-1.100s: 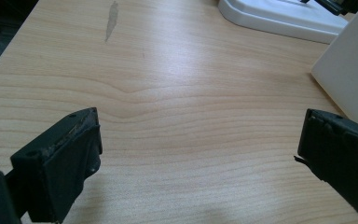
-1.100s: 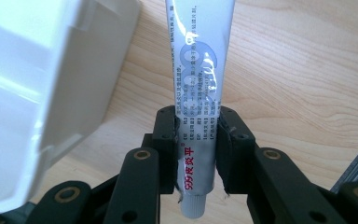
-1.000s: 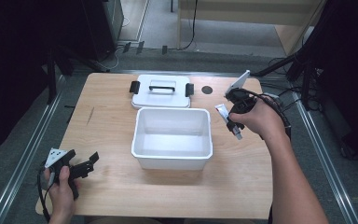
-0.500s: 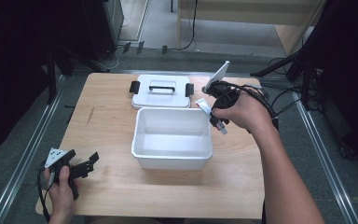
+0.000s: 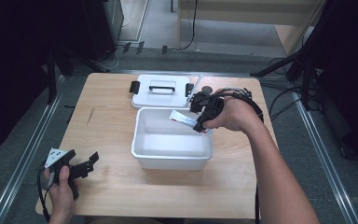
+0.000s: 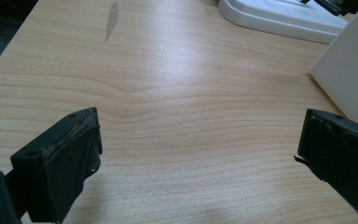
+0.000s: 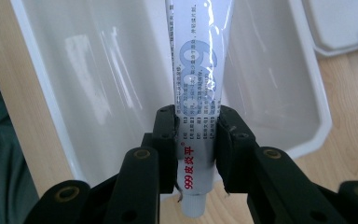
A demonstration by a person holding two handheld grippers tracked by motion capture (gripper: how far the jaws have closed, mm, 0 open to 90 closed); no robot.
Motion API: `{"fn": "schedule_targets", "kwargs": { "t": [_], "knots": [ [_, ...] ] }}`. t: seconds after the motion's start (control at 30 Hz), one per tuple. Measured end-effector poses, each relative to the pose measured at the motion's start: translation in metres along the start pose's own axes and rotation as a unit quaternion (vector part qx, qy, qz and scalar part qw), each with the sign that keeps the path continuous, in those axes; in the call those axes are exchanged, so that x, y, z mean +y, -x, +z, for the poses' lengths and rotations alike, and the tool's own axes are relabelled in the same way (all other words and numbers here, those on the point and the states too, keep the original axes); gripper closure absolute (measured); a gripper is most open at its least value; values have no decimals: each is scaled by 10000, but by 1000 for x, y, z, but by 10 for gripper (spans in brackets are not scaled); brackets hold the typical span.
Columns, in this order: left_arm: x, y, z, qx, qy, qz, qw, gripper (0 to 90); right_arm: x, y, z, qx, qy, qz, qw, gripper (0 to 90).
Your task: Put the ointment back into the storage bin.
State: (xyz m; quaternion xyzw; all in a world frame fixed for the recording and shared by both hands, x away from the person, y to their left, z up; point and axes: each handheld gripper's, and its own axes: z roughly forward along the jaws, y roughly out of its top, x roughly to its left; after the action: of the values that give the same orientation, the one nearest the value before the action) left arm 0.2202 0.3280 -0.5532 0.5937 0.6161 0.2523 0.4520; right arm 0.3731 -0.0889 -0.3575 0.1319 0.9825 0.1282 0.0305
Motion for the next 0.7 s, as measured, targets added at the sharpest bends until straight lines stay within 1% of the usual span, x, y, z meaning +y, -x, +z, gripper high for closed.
{"fn": "schedule_targets", "kwargs": {
  "t": [0.03,0.1,0.23,0.33,0.43,0.6,0.63,0.7],
  "knots": [
    [0,0,0,-4,-6,0,10000,0,0,0,0,0,0,0,10000,724],
    [0,0,0,-6,-13,7,10000,0,2,-1,6,19,-99,-179,9998,724],
    [0,0,0,-10,-9,6,10000,0,3,-1,12,43,-157,-238,9996,724],
    [0,0,0,-11,-10,5,10000,0,5,-2,18,111,-197,-246,9994,724],
    [0,0,0,-11,-11,7,10000,0,6,-2,25,161,-244,-329,9990,724],
    [0,0,0,-11,-10,5,10000,0,6,-3,33,211,-339,-304,9987,724],
    [0,0,0,-12,-9,5,10000,0,6,-3,36,227,-356,-346,9985,724],
    [0,0,0,-14,-5,3,10000,0,6,-3,44,259,-424,-333,9982,724]
  ]
}}
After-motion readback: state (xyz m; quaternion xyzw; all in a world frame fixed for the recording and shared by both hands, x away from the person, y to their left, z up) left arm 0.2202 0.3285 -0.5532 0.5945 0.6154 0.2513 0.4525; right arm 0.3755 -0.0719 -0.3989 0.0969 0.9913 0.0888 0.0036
